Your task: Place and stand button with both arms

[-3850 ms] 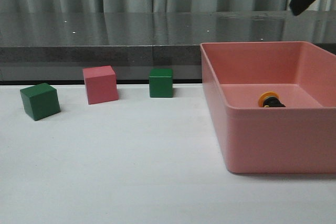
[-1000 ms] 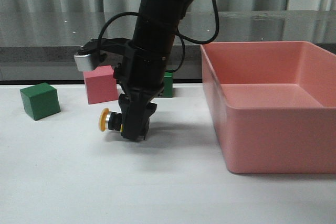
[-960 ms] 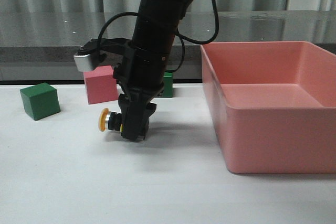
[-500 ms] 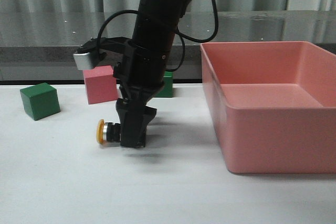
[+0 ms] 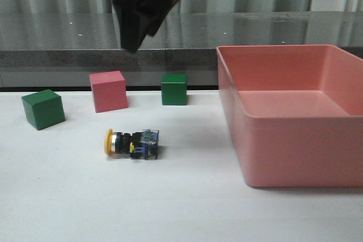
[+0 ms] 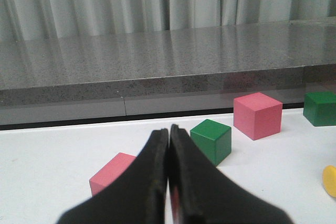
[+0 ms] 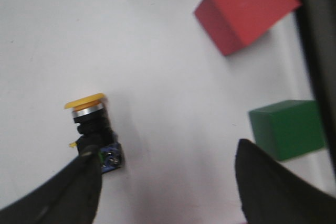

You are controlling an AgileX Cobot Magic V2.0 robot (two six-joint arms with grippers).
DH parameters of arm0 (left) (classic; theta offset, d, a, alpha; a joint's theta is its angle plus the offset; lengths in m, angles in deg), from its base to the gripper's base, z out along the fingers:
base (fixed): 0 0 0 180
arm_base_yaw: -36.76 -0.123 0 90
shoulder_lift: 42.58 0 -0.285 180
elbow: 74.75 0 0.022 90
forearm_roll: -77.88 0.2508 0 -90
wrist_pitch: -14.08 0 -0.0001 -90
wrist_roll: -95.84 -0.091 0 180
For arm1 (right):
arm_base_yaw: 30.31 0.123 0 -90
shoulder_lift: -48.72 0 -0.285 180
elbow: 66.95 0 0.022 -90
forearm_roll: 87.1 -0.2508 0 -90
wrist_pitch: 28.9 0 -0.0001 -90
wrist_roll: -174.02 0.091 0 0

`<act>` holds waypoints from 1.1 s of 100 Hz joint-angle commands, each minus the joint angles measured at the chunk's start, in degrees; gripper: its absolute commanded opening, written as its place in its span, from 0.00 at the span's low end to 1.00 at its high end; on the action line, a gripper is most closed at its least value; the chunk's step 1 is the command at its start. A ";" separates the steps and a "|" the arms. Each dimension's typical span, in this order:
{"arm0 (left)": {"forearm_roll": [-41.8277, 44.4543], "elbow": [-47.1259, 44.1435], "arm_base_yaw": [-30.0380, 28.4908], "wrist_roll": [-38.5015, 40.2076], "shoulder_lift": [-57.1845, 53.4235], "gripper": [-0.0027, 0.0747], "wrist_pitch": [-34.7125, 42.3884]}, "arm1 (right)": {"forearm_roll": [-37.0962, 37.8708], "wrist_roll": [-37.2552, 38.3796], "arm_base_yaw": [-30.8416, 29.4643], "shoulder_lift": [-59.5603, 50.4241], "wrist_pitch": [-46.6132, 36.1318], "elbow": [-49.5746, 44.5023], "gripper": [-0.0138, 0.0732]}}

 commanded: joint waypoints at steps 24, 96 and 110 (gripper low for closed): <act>-0.39 -2.64 0.47 0.66 -1.75 0.01 4.42 | 2.64 16.06 -9.78 -13.04 5.43 3.07 0.10; -0.39 -2.64 0.47 0.66 -1.75 0.01 4.42 | 2.36 23.61 -29.90 -53.97 -25.96 -51.65 0.09; -0.39 -2.64 0.47 0.66 -1.75 0.01 4.42 | 2.41 23.61 -31.11 -65.08 -34.58 -68.64 0.09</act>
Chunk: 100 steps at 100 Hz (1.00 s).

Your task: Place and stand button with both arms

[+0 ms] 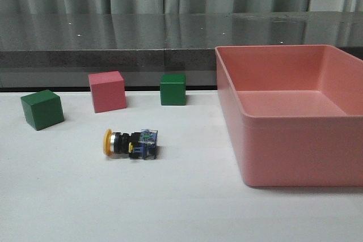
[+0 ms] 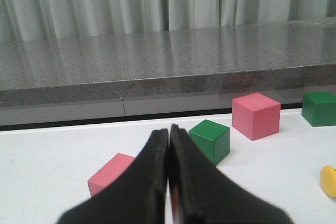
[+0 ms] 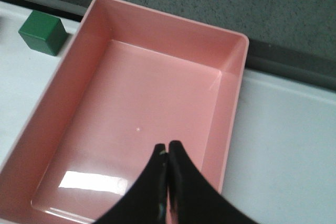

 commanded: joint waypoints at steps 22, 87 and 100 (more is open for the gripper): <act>-0.39 -2.64 0.47 0.66 -1.75 0.01 4.42 | -0.06 0.31 -0.87 -21.27 -21.22 -27.91 0.09; -0.06 -2.64 0.47 0.66 -1.75 0.01 4.42 | -1.58 0.31 -0.87 -38.23 -26.57 -40.20 0.09; -0.06 -2.64 0.47 0.66 -1.75 0.01 4.92 | -1.58 0.31 -0.87 -38.23 -26.52 -40.20 0.09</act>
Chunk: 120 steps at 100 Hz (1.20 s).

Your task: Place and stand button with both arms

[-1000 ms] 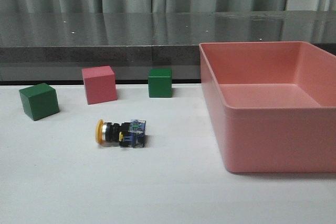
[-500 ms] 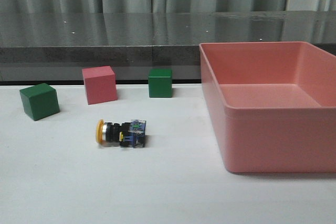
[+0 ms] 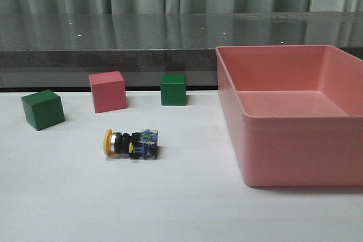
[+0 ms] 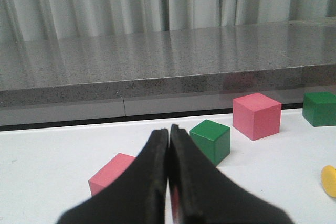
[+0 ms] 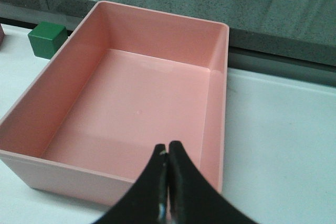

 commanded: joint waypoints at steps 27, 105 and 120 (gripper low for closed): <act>-7.66 1.64 0.47 0.66 -1.08 0.01 5.18 | -0.31 0.15 -0.46 0.01 -4.76 1.35 0.09; -13.79 34.56 18.50 -10.63 51.11 0.01 -2.08 | -0.31 0.15 -0.46 0.01 -4.76 1.35 0.09; -8.27 39.71 24.54 -11.98 61.10 0.13 -0.58 | -0.31 0.15 -0.46 0.01 -4.76 1.35 0.09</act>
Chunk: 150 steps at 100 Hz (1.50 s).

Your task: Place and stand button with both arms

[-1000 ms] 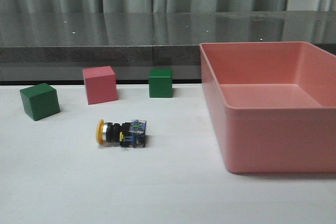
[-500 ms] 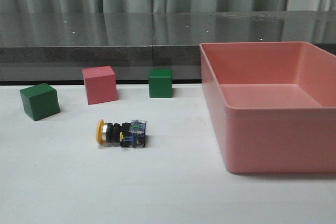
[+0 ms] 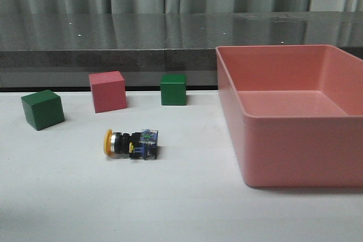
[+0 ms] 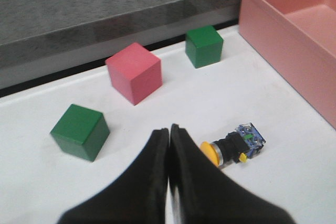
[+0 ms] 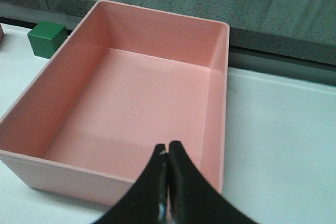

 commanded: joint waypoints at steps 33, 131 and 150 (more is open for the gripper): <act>8.55 8.89 7.24 -0.82 14.72 0.92 11.55 | -0.31 0.11 -0.46 0.01 -4.42 1.59 0.09; 20.46 8.89 7.64 1.74 27.73 0.91 25.41 | -0.31 0.11 -0.46 0.01 -3.96 1.59 0.09; 21.03 8.89 7.90 2.43 27.73 0.91 25.41 | -0.31 0.11 -0.46 0.01 -3.96 1.59 0.09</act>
